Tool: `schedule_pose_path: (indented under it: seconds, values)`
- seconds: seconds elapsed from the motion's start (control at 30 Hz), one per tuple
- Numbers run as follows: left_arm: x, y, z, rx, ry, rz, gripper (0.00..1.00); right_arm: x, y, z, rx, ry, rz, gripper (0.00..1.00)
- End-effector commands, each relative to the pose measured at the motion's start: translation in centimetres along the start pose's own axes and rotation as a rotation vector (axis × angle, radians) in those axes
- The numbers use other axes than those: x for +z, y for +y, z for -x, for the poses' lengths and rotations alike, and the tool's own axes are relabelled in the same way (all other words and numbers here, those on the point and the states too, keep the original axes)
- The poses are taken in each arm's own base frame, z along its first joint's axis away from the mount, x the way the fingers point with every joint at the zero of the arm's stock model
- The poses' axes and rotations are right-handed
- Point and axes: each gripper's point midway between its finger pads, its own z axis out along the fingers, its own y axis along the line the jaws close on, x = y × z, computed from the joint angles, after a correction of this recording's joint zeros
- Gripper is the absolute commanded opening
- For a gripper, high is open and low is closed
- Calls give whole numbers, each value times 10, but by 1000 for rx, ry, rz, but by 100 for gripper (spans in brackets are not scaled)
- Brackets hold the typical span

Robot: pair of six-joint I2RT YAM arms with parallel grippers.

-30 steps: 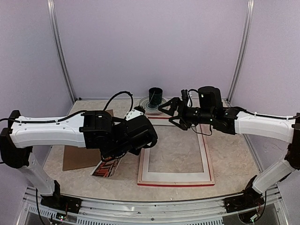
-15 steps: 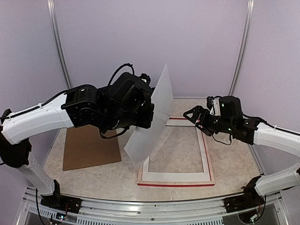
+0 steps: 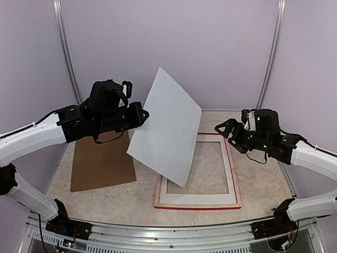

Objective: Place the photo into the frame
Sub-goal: Turn over the photo, then place the photo on the mat board.

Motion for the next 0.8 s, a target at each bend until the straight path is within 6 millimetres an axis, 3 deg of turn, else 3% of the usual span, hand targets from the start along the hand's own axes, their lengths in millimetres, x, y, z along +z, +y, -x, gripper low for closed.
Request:
schedule_pose_path:
  seconds: [0.0, 0.07, 0.23, 0.47, 0.77]
  values:
    - [16, 42, -30, -250, 69, -97, 0, -6, -10, 2, 5, -12, -31, 99]
    - [23, 73, -48, -316, 88, -66, 0, -6, -11, 2, 10, -9, -32, 99]
    - [28, 108, -83, -367, 127, 7, 0, -4, -10, 1, 14, 2, -29, 99]
    - [24, 141, -116, -387, 141, 93, 0, -2, -13, -1, 14, 13, -45, 99]
    - [29, 158, -147, -374, 185, 115, 7, 7, -23, -12, 17, 52, -63, 99]
